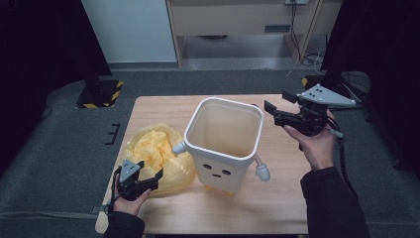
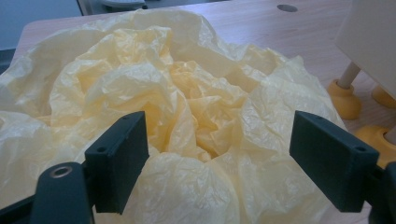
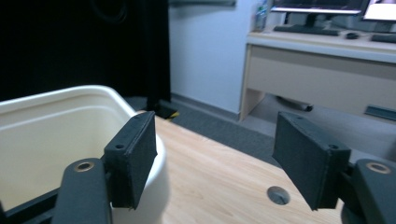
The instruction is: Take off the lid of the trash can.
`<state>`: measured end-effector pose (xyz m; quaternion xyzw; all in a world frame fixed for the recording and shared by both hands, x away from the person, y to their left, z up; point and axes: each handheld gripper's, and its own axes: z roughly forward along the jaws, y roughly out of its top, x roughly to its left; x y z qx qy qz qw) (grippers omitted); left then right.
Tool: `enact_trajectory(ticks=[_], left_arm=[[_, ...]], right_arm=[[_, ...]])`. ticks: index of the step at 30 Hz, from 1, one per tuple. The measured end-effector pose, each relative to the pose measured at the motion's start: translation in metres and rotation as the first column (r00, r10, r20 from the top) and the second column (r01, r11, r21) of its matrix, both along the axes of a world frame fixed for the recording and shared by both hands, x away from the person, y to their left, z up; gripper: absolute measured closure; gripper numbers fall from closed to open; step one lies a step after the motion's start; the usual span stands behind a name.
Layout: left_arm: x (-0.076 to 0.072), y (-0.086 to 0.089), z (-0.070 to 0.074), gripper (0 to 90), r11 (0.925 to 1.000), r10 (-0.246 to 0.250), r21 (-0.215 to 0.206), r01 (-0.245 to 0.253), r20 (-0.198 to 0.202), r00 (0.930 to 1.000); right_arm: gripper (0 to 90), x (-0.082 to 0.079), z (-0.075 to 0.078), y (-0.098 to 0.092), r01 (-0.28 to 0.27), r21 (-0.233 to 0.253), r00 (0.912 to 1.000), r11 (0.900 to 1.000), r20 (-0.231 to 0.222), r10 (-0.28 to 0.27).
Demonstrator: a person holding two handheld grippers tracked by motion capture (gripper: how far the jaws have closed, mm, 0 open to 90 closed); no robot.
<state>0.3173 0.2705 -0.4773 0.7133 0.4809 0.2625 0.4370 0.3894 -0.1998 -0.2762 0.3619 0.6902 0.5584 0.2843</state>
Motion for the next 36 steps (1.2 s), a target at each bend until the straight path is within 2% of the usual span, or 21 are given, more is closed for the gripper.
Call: enact_trajectory(ticks=[2, 5, 7, 9, 10, 11, 12, 15, 16, 17, 18, 19, 20, 22, 24, 26, 28, 30, 36], left_arm=[[0.000, 0.000, 0.000, 19.2, 1.0000, -0.002, 0.001, 0.002, 0.000, 1.0000], [0.000, 0.000, 0.000, 19.3, 1.0000, -0.002, -0.003, 0.002, 0.001, 1.0000], [0.000, 0.000, 0.000, 19.3, 1.0000, -0.001, -0.004, 0.001, 0.002, 1.0000], [0.000, 0.001, 0.000, 19.3, 1.0000, 0.001, -0.006, -0.001, 0.002, 1.0000], [0.000, 0.001, 0.000, 19.3, 1.0000, 0.001, -0.005, -0.001, 0.002, 1.0000], [0.000, 0.000, 0.000, 19.3, 1.0000, 0.000, -0.004, 0.000, 0.002, 1.0000], [0.000, 0.000, 0.001, 19.2, 1.0000, -0.001, -0.004, 0.001, 0.002, 1.0000], [0.000, -0.001, 0.001, 19.3, 1.0000, -0.006, -0.003, 0.006, 0.005, 1.0000], [0.000, -0.001, 0.001, 19.3, 1.0000, -0.006, -0.003, 0.006, 0.005, 1.0000], [0.000, -0.001, 0.001, 19.3, 1.0000, -0.009, -0.001, 0.009, 0.003, 1.0000], [0.000, -0.001, 0.001, 19.4, 1.0000, -0.009, -0.001, 0.009, 0.002, 1.0000], [0.000, -0.001, 0.001, 19.4, 1.0000, -0.009, -0.001, 0.009, 0.001, 1.0000], [0.000, -0.001, 0.001, 19.5, 1.0000, -0.010, -0.001, 0.010, 0.002, 0.9999], [0.000, -0.001, 0.001, 19.6, 1.0000, -0.009, -0.001, 0.009, 0.002, 1.0000], [0.000, -0.002, 0.001, 19.7, 0.9999, -0.010, 0.002, 0.010, 0.000, 0.9999], [0.000, -0.002, 0.001, 19.8, 0.9999, -0.011, 0.002, 0.011, 0.000, 0.9999], [0.000, -0.001, 0.001, 19.9, 0.9999, -0.012, 0.001, 0.012, 0.000, 0.9999], [0.001, -0.001, 0.001, 19.9, 0.9999, -0.011, 0.001, 0.011, -0.001, 0.9999], [0.001, -0.001, 0.001, 19.9, 0.9999, -0.012, 0.002, 0.012, -0.002, 0.9999]], right_arm=[[31.4, 0.002, 0.000, 0.004, -0.009, -0.010, 1.0000, 1.000, -0.004, 0.009], [33.9, 0.012, -0.001, 0.017, -0.051, -0.053, 0.9980, 0.997, -0.041, 0.049], [35.1, 0.013, -0.001, 0.020, -0.060, -0.060, 0.9973, 0.996, -0.045, 0.058], [39.4, 0.017, -0.003, 0.026, -0.082, -0.074, 0.9953, 0.994, -0.059, 0.077], [44.1, 0.020, -0.005, 0.031, -0.102, -0.112, 0.9930, 0.988, -0.071, 0.094], [44.1, 0.020, -0.005, 0.031, -0.102, -0.112, 0.9930, 0.988, -0.071, 0.094], [47.9, 0.023, -0.009, 0.035, -0.114, -0.144, 0.9909, 0.983, -0.087, 0.103], [51.6, 0.026, -0.011, 0.038, -0.132, -0.156, 0.9882, 0.979, -0.098, 0.118], [57.1, 0.028, -0.013, 0.040, -0.153, -0.155, 0.9838, 0.976, -0.118, 0.135], [57.1, 0.028, -0.013, 0.040, -0.153, -0.155, 0.9838, 0.976, -0.118, 0.135], [66.0, 0.029, -0.014, 0.043, -0.181, -0.147, 0.9780, 0.972, -0.131, 0.162], [66.0, 0.029, -0.014, 0.043, -0.181, -0.147, 0.9780, 0.972, -0.131, 0.162], [72.5, 0.030, -0.014, 0.044, -0.211, -0.144, 0.9709, 0.967, -0.146, 0.190], [72.8, 0.031, -0.013, 0.044, -0.215, -0.147, 0.9696, 0.966, -0.151, 0.193], [74.2, 0.033, -0.012, 0.042, -0.237, -0.147, 0.9628, 0.960, -0.168, 0.212], [74.6, 0.033, -0.012, 0.041, -0.243, -0.145, 0.9611, 0.959, -0.171, 0.217], [75.8, 0.032, -0.011, 0.040, -0.255, -0.134, 0.9575, 0.958, -0.173, 0.231], [77.6, 0.032, -0.009, 0.036, -0.274, -0.098, 0.9500, 0.957, -0.183, 0.253], [79.3, 0.027, -0.002, 0.029, -0.279, -0.076, 0.9506, 0.957, -0.163, 0.264]])
